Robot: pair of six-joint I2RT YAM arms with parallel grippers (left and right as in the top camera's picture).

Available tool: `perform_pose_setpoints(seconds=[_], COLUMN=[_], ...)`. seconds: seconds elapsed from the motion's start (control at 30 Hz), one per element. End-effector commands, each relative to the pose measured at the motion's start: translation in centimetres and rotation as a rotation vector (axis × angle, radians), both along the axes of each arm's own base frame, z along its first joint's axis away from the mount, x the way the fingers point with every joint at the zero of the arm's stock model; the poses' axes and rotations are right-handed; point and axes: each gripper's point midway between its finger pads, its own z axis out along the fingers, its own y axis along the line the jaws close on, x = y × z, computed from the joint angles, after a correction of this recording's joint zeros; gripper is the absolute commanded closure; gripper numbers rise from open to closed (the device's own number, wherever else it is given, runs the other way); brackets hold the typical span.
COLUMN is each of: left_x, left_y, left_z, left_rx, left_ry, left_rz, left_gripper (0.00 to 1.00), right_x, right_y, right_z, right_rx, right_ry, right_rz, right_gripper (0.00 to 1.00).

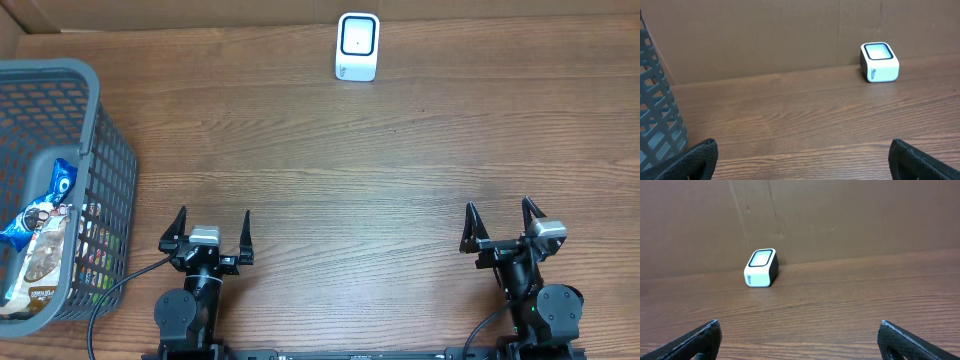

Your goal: Scan the item barcode

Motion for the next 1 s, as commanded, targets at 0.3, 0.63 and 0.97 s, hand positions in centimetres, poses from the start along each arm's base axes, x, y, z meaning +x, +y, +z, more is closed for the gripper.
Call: perform_pose_setpoints(seconds=[0.3, 0.63, 0.97], left_x=[0.0, 0.0, -0.5], left_y=[-0.4, -0.2, -1.2], left_z=[0.2, 0.5, 3.3], left_rx=[-0.012, -0.093, -0.087], left_ry=[-0.013, -0.019, -0.073], left_rz=[-0.025, -0.009, -0.071], left_gripper=[0.00, 0.00, 0.00], right_x=[0.0, -0.8, -1.7], right_y=[0.3, 3.0, 4.8], right_z=[-0.1, 0.0, 3.6], right_rx=[0.004, 0.093, 0.120], right_ry=[-0.005, 0.038, 0.049], right_rz=[0.014, 0.175, 0.289], right_gripper=[0.00, 0.00, 0.00])
